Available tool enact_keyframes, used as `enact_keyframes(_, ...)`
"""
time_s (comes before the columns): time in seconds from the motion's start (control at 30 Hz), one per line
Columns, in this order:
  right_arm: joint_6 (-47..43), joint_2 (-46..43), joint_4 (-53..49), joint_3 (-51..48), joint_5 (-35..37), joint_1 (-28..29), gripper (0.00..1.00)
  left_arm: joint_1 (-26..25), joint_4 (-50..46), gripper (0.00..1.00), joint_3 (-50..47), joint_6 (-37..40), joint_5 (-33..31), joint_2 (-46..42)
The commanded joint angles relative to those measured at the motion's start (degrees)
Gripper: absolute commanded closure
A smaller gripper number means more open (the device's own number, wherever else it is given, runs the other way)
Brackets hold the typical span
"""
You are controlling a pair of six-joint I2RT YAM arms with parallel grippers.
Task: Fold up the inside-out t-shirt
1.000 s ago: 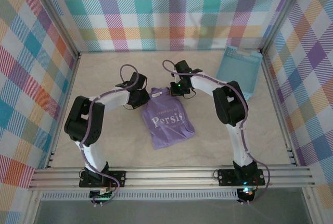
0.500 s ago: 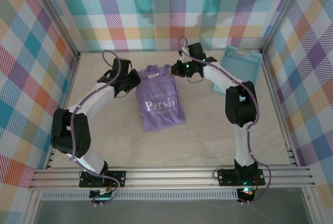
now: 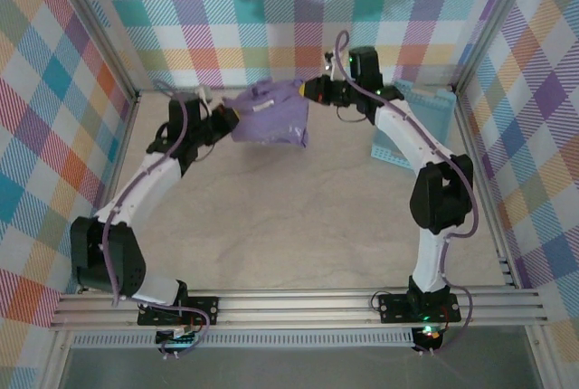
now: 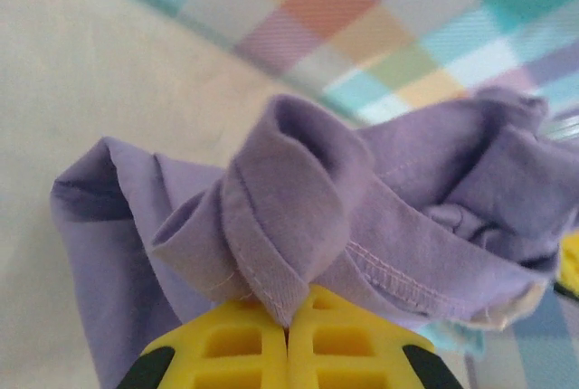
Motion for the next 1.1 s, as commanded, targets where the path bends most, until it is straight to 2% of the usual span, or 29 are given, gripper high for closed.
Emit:
enact_keyframes(0.0, -0.08, -5.82, 6.23, -12.61, -1.39, 0.76, 1.0, -4.47, 4.84, 1.0, -11.18, 0.3, 0.86, -6.84)
enact_keyframes(0.07, -0.28, -10.73, 8.38, -22.24, -1.36, 1.64, 1.0, -7.85, 6.19, 1.0, -17.91, -0.11, -0.74, -11.19)
enact_keyframes(0.2, 0.17, -18.88, 10.49, -35.32, -2.15, 2.59, 1.0, -14.75, 5.66, 1.0, -28.84, -1.44, -5.11, -20.55)
enact_keyframes(0.37, -0.17, -25.46, 9.16, -43.11, -0.6, 3.55, 1.0, -17.92, 3.31, 1.0, -35.43, -3.97, -9.03, -29.13)
enact_keyframes(0.47, 0.92, -24.46, 7.84, -42.24, 0.71, 3.72, 1.0, -17.92, 0.38, 1.0, -34.86, -4.5, -13.74, -29.33)
enact_keyframes(0.6, 0.5, -19.29, 3.58, -35.73, 4.04, 3.89, 1.0, -17.84, -4.83, 1.0, -30.63, -6.58, -21.68, -25.5)
enact_keyframes(0.8, -1.34, -9.86, -1.08, -27.77, 9.33, 4.81, 1.0, -17.75, -7.53, 1.0, -23.29, -5.97, -25.23, -14.36)
enact_keyframes(1.07, -3.18, -1.53, -5.38, -20.62, 14.25, 6.61, 1.0, -16.76, -8.51, 0.96, -19.46, -6.47, -28.58, -3.64)
